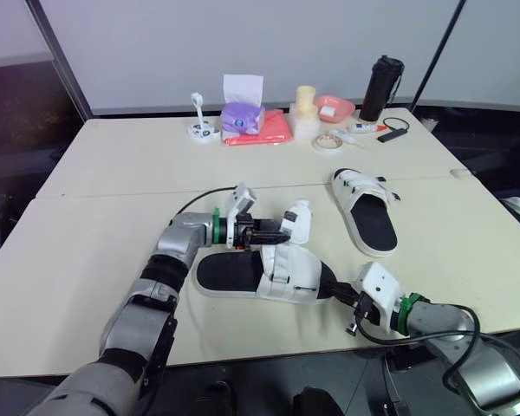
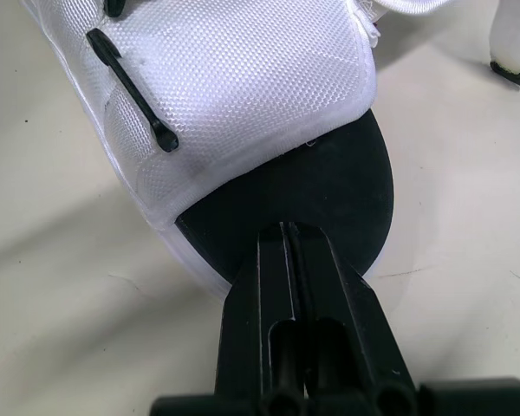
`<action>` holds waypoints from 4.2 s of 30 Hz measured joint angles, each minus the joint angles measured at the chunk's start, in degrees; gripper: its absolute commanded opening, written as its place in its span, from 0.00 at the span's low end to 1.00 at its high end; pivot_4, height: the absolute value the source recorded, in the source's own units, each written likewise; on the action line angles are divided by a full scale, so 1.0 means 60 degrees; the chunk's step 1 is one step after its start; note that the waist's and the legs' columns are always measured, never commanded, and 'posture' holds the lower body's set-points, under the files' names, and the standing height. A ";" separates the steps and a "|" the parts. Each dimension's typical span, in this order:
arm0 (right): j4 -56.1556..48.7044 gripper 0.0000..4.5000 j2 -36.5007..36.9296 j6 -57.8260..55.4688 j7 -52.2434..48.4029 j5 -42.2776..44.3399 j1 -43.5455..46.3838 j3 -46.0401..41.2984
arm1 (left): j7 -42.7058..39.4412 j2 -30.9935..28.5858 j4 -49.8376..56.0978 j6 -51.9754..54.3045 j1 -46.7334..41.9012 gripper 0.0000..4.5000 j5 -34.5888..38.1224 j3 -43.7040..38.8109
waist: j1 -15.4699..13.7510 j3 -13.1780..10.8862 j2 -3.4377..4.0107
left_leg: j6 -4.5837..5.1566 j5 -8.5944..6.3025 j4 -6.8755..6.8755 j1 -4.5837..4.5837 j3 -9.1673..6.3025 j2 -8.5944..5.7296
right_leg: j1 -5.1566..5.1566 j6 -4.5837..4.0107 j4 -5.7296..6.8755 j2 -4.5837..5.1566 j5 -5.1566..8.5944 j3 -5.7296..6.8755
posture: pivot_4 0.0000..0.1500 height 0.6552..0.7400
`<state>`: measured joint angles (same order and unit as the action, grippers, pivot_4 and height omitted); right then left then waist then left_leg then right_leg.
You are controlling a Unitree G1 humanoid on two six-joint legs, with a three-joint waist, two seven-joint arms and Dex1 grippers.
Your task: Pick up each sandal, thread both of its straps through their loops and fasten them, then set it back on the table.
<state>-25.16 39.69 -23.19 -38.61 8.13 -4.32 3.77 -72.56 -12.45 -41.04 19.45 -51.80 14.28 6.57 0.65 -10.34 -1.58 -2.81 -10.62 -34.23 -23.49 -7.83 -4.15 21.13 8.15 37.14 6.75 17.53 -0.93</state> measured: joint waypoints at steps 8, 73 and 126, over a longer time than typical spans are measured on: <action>-0.0020 0.00 -0.0001 0.0002 0.0026 -0.0004 -0.0026 -0.0001 | -0.0193 -0.0025 0.0406 0.0010 0.0015 0.02 -0.0001 0.0104 | -0.0001 0.0000 0.0000 | 0.0000 0.0000 0.0000 0.0000 0.0000 0.0000 | -0.0001 0.0000 -0.0001 0.0001 0.0000 -0.0001 | 1.00 1.00; -0.0137 0.00 0.0020 0.0001 0.0005 -0.0099 -0.0146 -0.0062 | 0.1479 -0.0584 -0.0445 0.0241 0.0692 0.99 0.0575 -0.0927 | -0.0026 0.0002 -0.0001 | -0.0001 -0.0001 0.0002 -0.0001 -0.0019 -0.0001 | -0.0001 -0.0001 -0.0007 0.0005 0.0001 0.0003 | 1.00 1.00; 0.0114 0.00 0.0006 0.0171 0.0014 -0.0170 0.0133 0.0100 | 0.0122 -0.0024 -0.4290 0.0040 -0.2431 0.99 0.0033 -0.2274 | 0.0027 -0.0009 -0.0025 | 0.0002 0.0000 0.0001 -0.0001 -0.0004 -0.0004 | -0.0005 0.0012 0.0003 0.0000 0.0006 0.0015 | 1.00 1.00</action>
<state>-24.48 39.73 -22.17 -38.53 7.11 -3.52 4.37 -71.83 -12.59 -66.78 19.69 -66.38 14.48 -7.07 0.81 -10.39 -1.73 -2.80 -10.63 -34.22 -23.50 -7.86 -4.18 21.10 8.22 37.15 6.75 17.57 -0.84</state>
